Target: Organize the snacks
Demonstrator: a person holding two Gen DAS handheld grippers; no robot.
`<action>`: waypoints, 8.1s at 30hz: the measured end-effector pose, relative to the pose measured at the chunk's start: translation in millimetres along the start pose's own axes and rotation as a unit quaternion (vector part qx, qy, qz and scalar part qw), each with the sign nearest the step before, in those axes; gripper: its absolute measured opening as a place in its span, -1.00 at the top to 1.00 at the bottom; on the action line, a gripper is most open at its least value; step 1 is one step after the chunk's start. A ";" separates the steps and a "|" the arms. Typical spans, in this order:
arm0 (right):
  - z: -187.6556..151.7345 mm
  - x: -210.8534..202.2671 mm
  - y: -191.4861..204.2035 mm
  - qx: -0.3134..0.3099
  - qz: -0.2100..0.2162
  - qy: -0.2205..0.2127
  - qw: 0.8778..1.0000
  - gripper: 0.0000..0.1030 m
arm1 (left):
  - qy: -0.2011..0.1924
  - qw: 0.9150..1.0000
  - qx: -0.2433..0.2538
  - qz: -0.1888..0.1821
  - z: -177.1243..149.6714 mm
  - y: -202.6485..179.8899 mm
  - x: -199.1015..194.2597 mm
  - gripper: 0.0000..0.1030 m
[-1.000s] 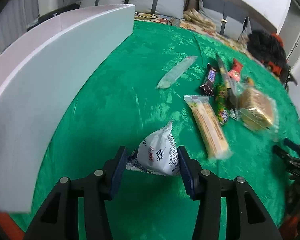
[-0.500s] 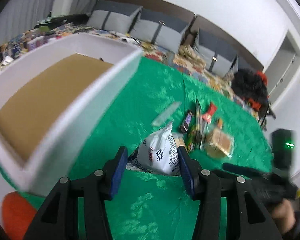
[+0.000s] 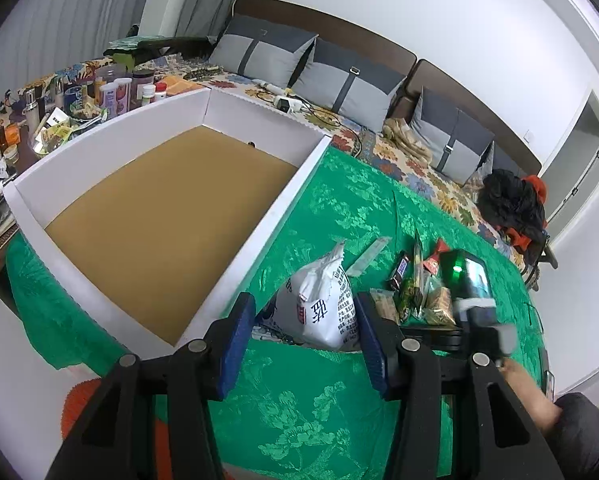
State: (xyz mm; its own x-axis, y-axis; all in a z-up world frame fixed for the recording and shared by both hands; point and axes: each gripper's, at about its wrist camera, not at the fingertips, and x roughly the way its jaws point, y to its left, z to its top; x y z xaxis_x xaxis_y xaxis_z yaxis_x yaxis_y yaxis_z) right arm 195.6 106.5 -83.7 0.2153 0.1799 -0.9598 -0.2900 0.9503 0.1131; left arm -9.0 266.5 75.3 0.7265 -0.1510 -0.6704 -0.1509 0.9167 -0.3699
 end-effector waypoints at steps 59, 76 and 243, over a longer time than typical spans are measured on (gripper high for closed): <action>-88.6 -152.1 -119.4 0.022 -0.103 -0.315 0.943 -0.46 | -0.045 0.980 0.122 0.153 63.4 16.7 86.5 -0.78; -197.4 -122.1 -380.6 0.244 -0.240 -0.222 0.913 -0.46 | 0.031 0.957 0.182 0.224 11.1 -13.6 106.5 -0.78; -198.1 -106.0 -389.8 0.262 -0.197 -0.210 0.921 -0.67 | 0.081 0.979 0.152 0.113 -43.4 -97.3 251.9 -1.00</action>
State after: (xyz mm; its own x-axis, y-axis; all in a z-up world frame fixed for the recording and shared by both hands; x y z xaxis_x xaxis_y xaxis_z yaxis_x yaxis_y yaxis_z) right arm 101.1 -333.3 -76.9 0.5815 -0.2274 -0.7811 0.3535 0.9354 -0.0092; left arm 159.6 123.3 -85.5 0.5783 0.0339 -0.8151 -0.0712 0.9974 -0.0091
